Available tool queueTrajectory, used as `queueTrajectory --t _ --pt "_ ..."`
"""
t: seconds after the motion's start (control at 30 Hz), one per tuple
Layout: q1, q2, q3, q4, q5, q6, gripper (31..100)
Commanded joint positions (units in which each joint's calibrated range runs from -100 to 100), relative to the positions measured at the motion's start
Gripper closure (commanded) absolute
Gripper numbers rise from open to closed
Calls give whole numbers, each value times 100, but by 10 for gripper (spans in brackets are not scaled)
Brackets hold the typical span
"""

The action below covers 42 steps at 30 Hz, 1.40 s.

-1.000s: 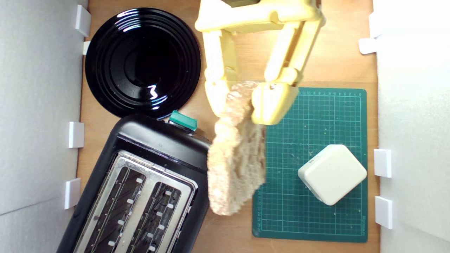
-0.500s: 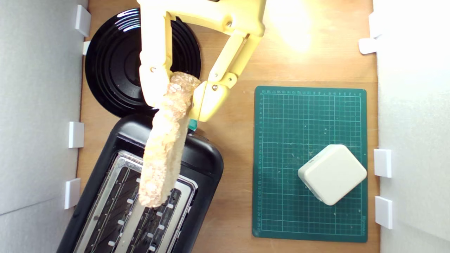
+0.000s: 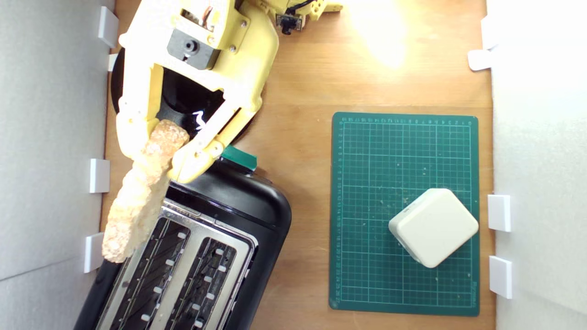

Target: Pick bread and place in toaster

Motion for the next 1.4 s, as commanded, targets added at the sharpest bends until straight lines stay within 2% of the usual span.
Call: queueTrajectory --t 0.0,0.47,1.37 --pt "113 35 -244 41 -152 -144 692" --pt "170 493 -216 31 -971 -594 692" --pt "97 626 519 31 -997 -955 692"
